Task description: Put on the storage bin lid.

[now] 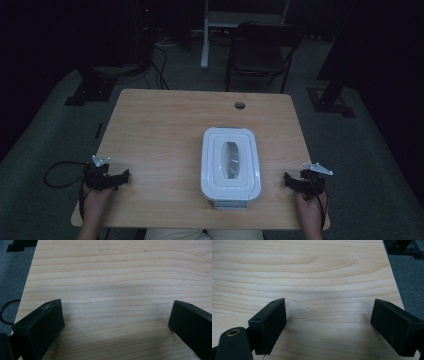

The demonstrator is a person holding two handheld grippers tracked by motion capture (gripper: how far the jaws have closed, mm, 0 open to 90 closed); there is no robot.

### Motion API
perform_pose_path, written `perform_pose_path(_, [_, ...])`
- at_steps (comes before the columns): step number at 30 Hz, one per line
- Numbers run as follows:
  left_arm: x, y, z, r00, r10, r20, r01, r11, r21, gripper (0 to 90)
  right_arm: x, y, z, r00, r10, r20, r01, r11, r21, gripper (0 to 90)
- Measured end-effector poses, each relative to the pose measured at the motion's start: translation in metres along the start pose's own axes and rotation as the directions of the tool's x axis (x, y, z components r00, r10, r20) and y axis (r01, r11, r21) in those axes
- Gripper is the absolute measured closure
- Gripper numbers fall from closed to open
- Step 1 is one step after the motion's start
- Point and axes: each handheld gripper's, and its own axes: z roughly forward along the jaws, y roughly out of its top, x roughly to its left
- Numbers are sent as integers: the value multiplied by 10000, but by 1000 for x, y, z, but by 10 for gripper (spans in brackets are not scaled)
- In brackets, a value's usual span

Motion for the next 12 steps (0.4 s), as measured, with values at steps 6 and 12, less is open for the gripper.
perform_pose_path(6, [-1,0,0,10000,-35,-15,34,10000,-13,6,0,1,1,10000,11,12,-11,10000,-8,129])
perform_pose_path(12, [-2,0,0,10000,-24,-7,24,10000,8,6,0,1,1,10000,13,9,-13,10000,-9,130])
